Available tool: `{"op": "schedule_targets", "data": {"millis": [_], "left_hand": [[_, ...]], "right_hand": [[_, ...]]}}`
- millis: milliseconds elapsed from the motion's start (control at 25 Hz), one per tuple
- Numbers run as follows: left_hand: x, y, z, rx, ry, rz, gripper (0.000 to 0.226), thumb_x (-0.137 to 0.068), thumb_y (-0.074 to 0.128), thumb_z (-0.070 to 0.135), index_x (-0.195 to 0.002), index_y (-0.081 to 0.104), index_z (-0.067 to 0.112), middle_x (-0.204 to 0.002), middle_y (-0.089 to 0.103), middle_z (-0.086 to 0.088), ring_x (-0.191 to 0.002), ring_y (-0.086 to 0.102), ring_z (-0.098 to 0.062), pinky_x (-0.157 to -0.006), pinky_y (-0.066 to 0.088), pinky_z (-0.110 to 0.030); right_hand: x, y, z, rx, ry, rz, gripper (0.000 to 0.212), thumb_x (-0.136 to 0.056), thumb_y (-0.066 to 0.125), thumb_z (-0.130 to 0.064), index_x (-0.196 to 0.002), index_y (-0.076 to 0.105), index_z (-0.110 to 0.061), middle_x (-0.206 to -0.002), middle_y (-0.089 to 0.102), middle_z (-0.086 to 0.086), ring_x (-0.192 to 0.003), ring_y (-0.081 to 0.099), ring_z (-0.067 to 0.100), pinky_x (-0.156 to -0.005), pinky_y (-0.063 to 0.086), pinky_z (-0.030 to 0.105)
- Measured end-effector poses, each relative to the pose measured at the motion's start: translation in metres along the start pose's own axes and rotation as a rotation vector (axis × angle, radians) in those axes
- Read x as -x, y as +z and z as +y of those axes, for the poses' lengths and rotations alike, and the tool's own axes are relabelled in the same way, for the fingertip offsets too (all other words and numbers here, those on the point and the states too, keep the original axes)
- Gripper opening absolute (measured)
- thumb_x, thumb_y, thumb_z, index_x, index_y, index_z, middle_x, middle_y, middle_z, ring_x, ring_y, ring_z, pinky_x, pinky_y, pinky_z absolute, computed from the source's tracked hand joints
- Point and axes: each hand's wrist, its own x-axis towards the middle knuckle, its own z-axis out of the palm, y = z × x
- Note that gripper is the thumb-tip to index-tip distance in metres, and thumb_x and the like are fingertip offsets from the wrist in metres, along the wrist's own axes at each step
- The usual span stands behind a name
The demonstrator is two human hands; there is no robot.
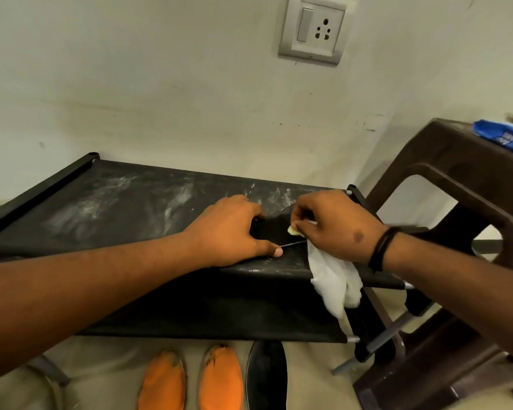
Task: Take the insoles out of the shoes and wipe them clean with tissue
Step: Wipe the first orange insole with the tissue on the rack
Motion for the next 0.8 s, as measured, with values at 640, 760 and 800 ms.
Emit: {"op": "schedule_targets", "data": {"millis": [640, 760, 800], "left_hand": [[0.008, -0.001, 0.001, 0.024, 0.03, 0.018, 0.055, -0.078, 0.07, 0.065, -0.119, 0.07, 0.028, -0.102, 0.05, 0.007, -0.094, 0.054, -0.01, -0.08, 0.05, -0.028], [0.007, -0.002, 0.002, 0.02, 0.029, 0.012, 0.058, -0.078, 0.07, 0.065, -0.123, 0.069, 0.028, -0.105, 0.05, 0.006, -0.096, 0.054, -0.012, -0.082, 0.05, -0.029], [0.008, -0.003, 0.002, 0.023, 0.025, 0.007, 0.059, -0.079, 0.07, 0.064, -0.125, 0.068, 0.028, -0.106, 0.05, 0.006, -0.097, 0.054, -0.012, -0.084, 0.051, -0.03]], "right_hand": [[0.006, 0.023, -0.008, -0.091, 0.018, -0.111, 0.011, -0.09, 0.064, -0.022, -0.081, 0.072, -0.021, -0.083, 0.07, -0.007, -0.08, 0.065, 0.008, -0.075, 0.055, 0.028], [-0.004, 0.017, 0.009, 0.044, 0.118, -0.067, 0.014, -0.093, 0.061, -0.026, -0.085, 0.07, -0.02, -0.086, 0.07, -0.003, -0.079, 0.065, 0.014, -0.075, 0.056, 0.034], [-0.008, 0.013, 0.016, 0.124, 0.179, -0.043, 0.016, -0.094, 0.058, -0.025, -0.086, 0.069, -0.019, -0.087, 0.07, 0.001, -0.079, 0.065, 0.018, -0.075, 0.057, 0.037]]}}
